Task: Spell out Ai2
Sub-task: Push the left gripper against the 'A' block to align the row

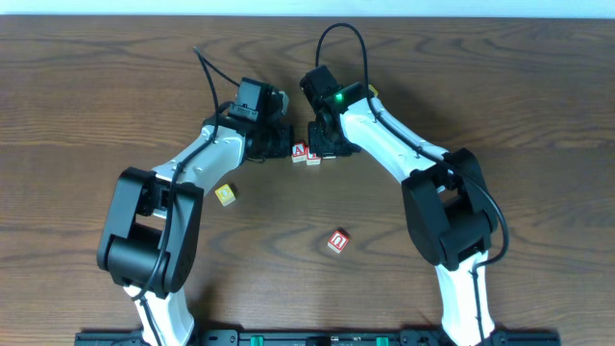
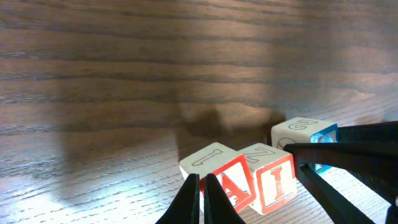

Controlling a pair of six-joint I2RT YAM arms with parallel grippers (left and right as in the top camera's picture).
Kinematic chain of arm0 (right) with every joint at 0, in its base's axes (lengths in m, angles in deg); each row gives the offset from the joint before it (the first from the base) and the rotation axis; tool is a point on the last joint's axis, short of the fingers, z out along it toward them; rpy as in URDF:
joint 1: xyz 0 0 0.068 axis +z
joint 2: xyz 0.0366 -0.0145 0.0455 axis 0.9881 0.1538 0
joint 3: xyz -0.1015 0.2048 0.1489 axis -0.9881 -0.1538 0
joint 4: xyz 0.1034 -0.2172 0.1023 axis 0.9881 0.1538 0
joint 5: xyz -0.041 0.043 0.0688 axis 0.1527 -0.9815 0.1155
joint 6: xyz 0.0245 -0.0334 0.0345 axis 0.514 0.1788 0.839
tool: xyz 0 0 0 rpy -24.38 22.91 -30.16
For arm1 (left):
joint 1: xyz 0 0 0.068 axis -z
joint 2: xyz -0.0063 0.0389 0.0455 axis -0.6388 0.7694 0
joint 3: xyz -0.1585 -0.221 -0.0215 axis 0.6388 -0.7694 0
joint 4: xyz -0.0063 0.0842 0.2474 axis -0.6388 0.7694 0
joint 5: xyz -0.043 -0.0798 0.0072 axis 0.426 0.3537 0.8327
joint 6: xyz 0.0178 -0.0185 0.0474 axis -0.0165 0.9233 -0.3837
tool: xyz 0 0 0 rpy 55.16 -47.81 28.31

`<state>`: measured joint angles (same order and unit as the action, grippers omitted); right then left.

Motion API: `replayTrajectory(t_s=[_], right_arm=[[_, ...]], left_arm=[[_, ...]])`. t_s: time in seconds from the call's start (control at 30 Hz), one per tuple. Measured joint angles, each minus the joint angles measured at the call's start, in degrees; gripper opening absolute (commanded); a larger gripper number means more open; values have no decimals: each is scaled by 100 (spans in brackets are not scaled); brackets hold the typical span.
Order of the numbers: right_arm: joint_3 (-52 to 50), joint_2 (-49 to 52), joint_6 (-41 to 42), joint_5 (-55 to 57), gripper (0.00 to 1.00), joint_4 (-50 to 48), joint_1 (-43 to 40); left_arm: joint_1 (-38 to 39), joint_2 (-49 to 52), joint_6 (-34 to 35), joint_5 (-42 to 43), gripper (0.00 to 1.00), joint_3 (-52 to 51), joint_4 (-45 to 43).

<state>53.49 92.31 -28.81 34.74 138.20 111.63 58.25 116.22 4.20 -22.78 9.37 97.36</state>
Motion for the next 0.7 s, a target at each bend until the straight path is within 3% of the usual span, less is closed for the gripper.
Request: replayTrajectory(t_s=[0.7], right_arm=[[0,0,0,0,1,4,0]], left_arm=[[11,48,297,-555,6,0,90]])
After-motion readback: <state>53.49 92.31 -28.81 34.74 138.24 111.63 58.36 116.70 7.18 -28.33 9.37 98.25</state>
